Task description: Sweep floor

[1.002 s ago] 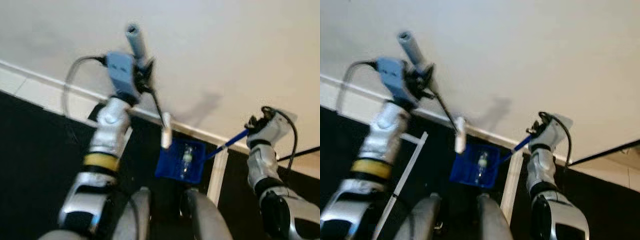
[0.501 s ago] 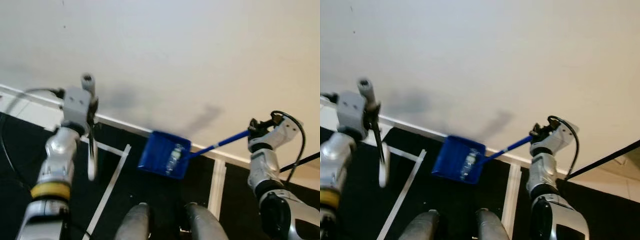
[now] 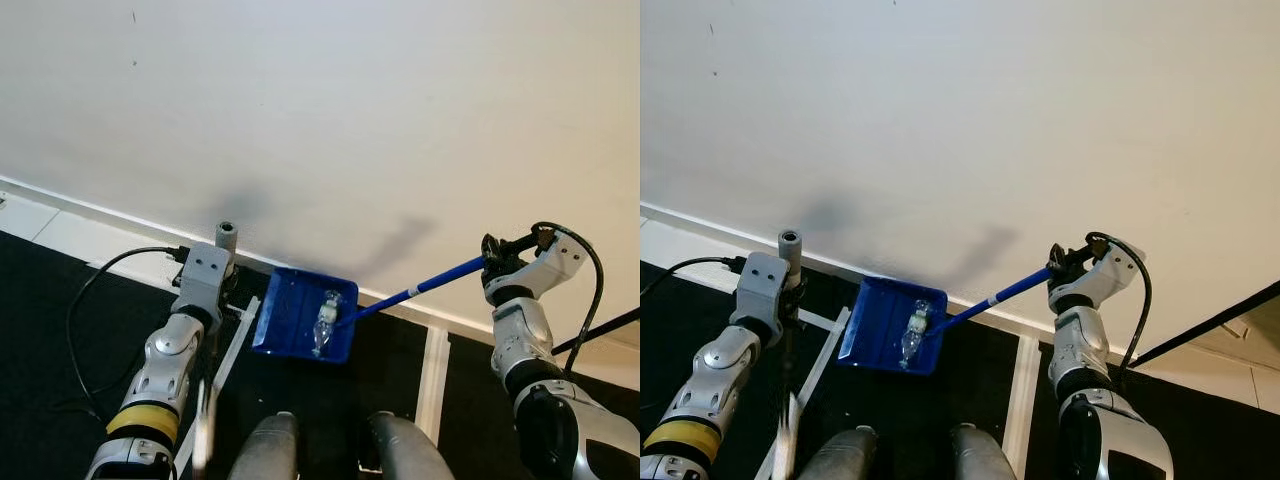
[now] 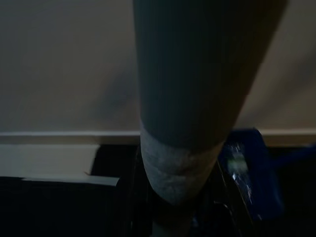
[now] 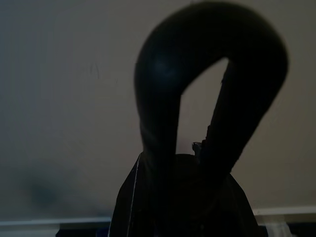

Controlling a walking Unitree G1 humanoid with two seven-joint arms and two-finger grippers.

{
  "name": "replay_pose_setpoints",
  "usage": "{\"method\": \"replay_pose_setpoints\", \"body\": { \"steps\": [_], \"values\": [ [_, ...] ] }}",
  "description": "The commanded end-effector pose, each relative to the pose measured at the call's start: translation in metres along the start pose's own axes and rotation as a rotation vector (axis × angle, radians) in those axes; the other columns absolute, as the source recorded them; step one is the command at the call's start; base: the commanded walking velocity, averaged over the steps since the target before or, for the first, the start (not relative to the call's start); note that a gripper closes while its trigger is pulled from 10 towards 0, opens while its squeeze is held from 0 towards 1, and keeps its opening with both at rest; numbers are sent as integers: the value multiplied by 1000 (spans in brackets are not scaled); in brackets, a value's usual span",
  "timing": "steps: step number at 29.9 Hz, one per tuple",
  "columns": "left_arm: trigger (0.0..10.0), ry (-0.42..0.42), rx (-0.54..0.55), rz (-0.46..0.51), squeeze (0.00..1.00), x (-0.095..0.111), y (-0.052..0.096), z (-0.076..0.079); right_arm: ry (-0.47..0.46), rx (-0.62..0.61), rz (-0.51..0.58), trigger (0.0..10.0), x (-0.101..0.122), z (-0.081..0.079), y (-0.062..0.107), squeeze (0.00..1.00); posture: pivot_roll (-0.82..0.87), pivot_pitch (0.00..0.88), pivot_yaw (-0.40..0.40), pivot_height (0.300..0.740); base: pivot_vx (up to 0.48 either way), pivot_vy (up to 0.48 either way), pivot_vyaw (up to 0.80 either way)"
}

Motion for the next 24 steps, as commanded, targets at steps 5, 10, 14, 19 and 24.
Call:
{"method": "replay_pose_setpoints", "body": {
  "steps": [5, 10, 14, 19, 24],
  "values": [
    [10000, 27, -24, 62, 0, 12, -11, 17, -22, -5, 5, 10000, -6, 6, 7, 0, 122, 0, -68, 740, 0, 0, 0],
    [10000, 2, -63, 51, 0, 9, -11, 27, -24, -15, -3, 10000, -10, 10, 12, 0, 116, 3, -58, 740, 0, 0, -320],
    [10000, 23, -65, 56, 0, 8, -11, 31, -16, -20, 1, 10000, -13, 13, 16, 0, 107, 13, -49, 740, 0, 0, -800],
    [10000, 31, -83, 59, 0, 5, -11, 39, 2, -10, -7, 10000, -19, 15, 23, 0, 97, 33, -49, 740, 0, 0, -800],
    [10000, 43, -96, 57, 0, 2, -11, 46, 14, 4, -17, 10000, -23, 14, 27, 0, 93, 39, -51, 740, 0, 0, -800]
  ]
}}
Point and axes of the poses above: a point about 5 cm out from each wrist's last joint towards the gripper, its own y axis pointing back from the gripper into the wrist, its own x axis along the axis of the wrist's last joint, z = x × y, the point moved 3 cm from there along -y, pointing out of the wrist towards the gripper, and after that the axes turned 13 degrees about y, right-handed, at the moved point
